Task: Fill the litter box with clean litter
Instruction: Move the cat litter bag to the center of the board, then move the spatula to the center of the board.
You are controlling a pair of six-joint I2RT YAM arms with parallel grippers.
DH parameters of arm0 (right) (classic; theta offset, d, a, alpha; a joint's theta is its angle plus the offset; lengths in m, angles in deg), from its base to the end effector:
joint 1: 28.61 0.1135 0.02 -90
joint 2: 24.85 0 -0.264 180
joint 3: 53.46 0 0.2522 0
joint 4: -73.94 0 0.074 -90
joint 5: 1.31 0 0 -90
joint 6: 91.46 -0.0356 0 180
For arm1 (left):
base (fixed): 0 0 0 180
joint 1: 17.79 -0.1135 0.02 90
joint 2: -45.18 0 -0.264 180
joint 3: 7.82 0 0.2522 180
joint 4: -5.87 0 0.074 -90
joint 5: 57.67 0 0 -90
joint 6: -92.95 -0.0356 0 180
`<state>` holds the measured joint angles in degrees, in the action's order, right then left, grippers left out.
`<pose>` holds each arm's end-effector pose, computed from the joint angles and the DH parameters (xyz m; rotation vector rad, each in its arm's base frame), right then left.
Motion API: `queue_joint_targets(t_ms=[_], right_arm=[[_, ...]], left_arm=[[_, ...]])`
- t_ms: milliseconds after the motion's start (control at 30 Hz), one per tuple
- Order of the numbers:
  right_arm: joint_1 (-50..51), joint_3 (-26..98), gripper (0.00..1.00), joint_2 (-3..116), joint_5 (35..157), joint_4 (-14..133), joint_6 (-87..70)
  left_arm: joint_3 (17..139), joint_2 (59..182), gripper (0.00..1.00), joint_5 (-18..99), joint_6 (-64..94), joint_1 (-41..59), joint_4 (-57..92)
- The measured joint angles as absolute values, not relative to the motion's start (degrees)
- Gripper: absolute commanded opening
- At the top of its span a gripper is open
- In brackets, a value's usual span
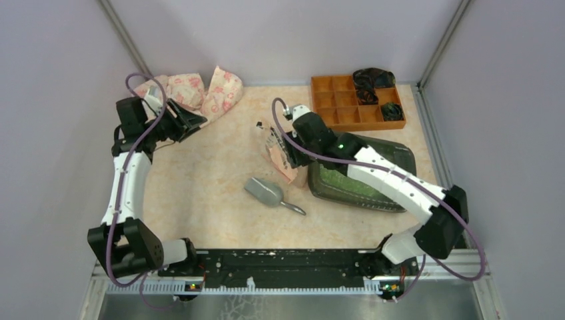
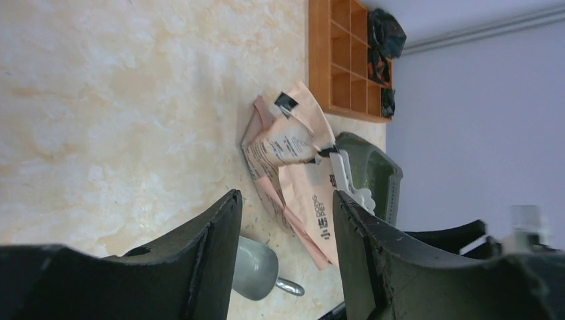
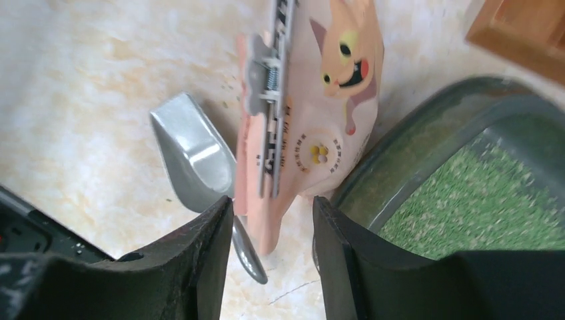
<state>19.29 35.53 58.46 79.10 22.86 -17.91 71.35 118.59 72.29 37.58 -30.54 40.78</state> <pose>0.2168 0.2311 0.3230 -0.5651 2.3086 0.3501 0.2821 0.0404 0.3425 -0.4206 2.0424 -0.9553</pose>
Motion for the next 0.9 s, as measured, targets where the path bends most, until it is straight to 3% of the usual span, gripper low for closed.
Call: queue_joint_targets(t_ms=[200, 367, 433, 633, 900], right_arm=[[27.1, 37.7, 0.31, 49.9, 79.5, 22.5, -12.6], [34.0, 32.9, 0.26, 52.2, 82.2, 27.5, -12.2], [33.9, 30.1, 0.26, 55.3, 82.8, 29.3, -12.9], [34.2, 29.6, 0.4, 67.5, 83.3, 31.0, -12.8], [35.5, 25.5, 0.42, 69.1, 83.8, 34.5, -9.9]], left_arm=[[67.8, 114.3, 0.56, 67.2, 36.3, -22.3, 42.4], [62.3, 113.4, 0.78, 62.1, 34.6, -20.9, 42.9], [60.3, 113.4, 0.98, 60.0, 34.3, -21.1, 43.0], [58.5, 113.8, 0.99, 56.5, 34.2, -21.1, 43.5], [57.4, 113.8, 0.99, 55.3, 34.2, -21.2, 43.2]])
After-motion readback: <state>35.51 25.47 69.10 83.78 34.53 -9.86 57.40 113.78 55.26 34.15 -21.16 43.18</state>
